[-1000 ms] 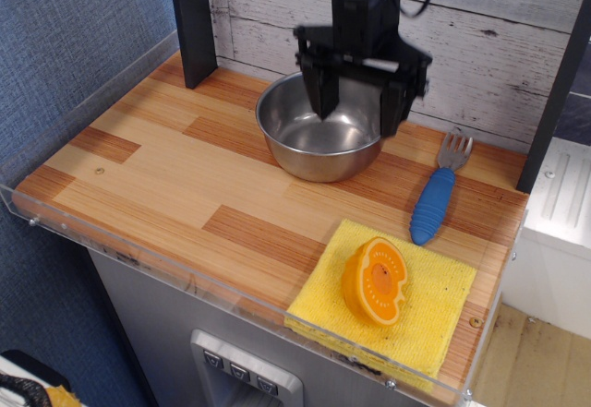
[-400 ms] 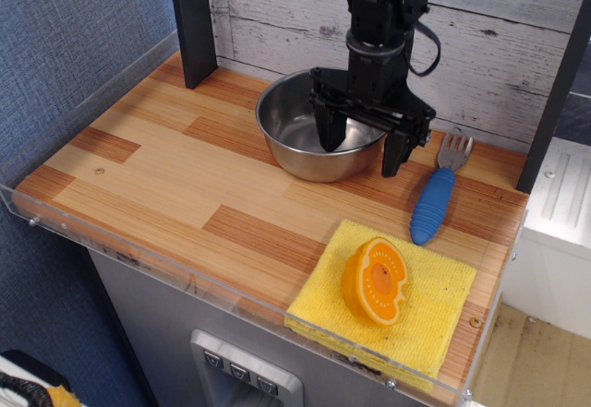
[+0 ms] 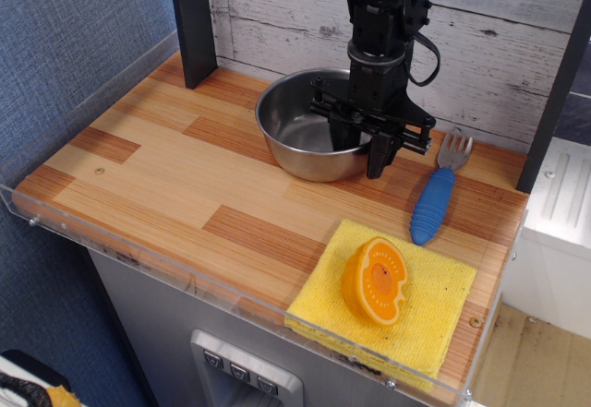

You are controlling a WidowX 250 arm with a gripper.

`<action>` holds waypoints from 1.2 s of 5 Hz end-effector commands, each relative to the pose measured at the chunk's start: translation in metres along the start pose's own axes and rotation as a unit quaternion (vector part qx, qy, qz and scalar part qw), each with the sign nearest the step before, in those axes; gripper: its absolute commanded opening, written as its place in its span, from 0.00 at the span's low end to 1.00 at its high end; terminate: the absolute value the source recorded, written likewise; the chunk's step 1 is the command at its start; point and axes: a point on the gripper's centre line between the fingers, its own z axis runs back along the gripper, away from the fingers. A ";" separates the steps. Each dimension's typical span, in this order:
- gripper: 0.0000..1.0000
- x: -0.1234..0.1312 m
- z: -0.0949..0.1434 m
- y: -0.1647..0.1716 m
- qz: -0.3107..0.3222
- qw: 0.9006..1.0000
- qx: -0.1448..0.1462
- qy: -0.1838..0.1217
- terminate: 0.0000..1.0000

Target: Put the pan on the lower right side of the table

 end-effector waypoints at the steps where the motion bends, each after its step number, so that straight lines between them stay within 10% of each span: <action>1: 0.00 0.005 0.032 0.011 0.005 0.999 -0.014 -0.036 0.00; 5: 0.00 -0.028 0.131 0.116 0.059 0.988 -0.128 -0.066 0.00; 6: 0.00 -0.057 0.123 0.142 0.058 0.993 -0.084 -0.054 0.00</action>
